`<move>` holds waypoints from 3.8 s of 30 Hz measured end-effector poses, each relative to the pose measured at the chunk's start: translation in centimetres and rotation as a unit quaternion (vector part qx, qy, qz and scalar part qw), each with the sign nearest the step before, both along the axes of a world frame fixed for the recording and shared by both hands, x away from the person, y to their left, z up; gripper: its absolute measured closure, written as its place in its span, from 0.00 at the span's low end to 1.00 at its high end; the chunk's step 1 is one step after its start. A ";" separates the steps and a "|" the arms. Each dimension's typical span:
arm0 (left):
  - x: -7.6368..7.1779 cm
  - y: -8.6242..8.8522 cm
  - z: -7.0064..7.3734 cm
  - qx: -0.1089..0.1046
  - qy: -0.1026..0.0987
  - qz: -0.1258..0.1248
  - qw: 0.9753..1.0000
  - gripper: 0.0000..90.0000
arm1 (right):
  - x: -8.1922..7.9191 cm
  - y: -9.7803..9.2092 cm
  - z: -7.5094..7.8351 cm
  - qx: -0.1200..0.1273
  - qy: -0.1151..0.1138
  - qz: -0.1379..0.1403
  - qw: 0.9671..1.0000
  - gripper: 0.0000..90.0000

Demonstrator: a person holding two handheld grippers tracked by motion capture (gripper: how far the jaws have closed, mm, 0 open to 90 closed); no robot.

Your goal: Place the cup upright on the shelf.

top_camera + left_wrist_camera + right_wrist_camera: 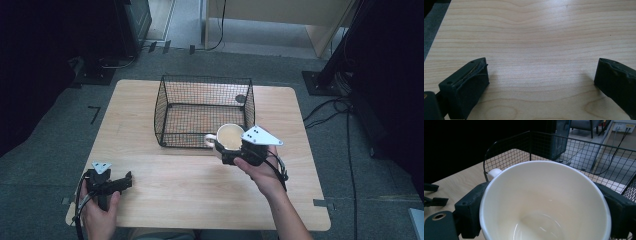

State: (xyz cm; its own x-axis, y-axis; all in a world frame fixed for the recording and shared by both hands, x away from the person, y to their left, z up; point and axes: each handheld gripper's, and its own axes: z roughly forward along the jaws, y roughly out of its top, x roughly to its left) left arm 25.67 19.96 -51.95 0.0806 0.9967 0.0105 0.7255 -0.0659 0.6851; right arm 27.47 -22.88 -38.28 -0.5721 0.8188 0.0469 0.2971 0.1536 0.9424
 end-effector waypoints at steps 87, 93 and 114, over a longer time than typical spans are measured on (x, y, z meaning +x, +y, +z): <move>0.0 0.0 0.0 0.000 0.000 0.000 1.000 0.00 | 20.4 4.9 -7.3 -0.110 0.124 0.061 0.984 0.11; 0.0 0.0 0.0 0.000 0.000 0.000 1.000 0.00 | 20.4 4.8 -7.2 -0.115 0.134 0.053 0.983 0.07; 0.0 0.0 0.0 0.000 0.000 0.000 1.000 0.00 | 20.0 4.9 -5.2 -0.102 0.092 0.038 0.990 0.03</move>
